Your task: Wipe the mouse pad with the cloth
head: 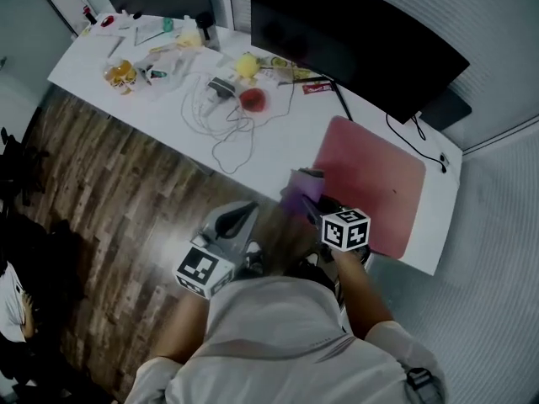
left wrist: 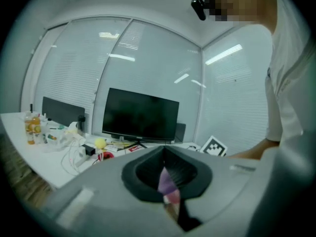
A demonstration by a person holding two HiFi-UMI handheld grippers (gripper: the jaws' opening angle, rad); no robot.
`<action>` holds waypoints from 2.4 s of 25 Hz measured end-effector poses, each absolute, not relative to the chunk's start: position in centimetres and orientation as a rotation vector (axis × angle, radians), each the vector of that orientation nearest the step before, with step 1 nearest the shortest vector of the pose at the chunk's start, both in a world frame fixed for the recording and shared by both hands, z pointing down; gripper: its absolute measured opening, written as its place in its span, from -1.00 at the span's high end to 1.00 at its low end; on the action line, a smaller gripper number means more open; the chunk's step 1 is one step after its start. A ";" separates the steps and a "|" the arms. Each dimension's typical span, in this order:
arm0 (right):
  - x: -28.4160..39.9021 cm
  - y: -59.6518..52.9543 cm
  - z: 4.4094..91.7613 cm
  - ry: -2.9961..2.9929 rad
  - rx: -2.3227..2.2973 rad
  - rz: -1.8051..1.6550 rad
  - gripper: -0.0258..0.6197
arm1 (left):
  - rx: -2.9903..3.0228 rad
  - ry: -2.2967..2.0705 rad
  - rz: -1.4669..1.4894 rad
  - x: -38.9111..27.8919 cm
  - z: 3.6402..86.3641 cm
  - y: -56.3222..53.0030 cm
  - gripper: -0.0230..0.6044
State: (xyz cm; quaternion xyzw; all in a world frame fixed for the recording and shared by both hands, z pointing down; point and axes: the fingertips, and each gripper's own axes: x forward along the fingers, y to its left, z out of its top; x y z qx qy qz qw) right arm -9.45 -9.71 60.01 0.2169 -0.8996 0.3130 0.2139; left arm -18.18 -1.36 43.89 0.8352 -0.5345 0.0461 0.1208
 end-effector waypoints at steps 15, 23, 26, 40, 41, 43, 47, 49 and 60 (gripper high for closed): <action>0.5 -10.1 70.7 -2.165 0.911 1.038 0.75 | 2.558 -1.319 0.189 -13.6 46.1 -4.3 0.93; 15.3 -10.5 70.9 -2.067 1.149 1.114 0.75 | 2.714 -1.082 0.194 -1.2 44.7 -8.0 0.93; 21.3 -10.2 70.7 -2.017 1.238 1.115 0.75 | 2.758 -1.008 0.179 3.7 43.9 -8.7 0.93; 40.2 -6.3 69.5 -1.900 1.590 1.238 0.75 | 2.912 -0.732 0.161 19.4 40.1 -8.9 0.93; 40.2 -6.1 68.5 -1.928 1.605 1.229 0.75 | 2.912 -0.738 0.155 19.5 39.7 -8.9 0.93; 39.6 -6.5 65.8 -2.009 1.628 1.185 0.75 | 2.915 -0.757 0.140 19.5 38.9 -9.0 0.93; 37.3 -8.6 59.9 -2.195 1.649 1.077 0.75 | 2.937 -0.805 0.122 18.4 37.6 -8.9 0.93; 35.3 -9.5 56.2 -2.295 1.642 0.988 0.75 | 2.935 -0.849 0.107 16.9 37.0 -8.6 0.93; 22.2 -11.5 40.5 -2.655 1.514 0.457 0.75 | 2.819 -1.196 0.002 3.6 35.1 -7.8 0.93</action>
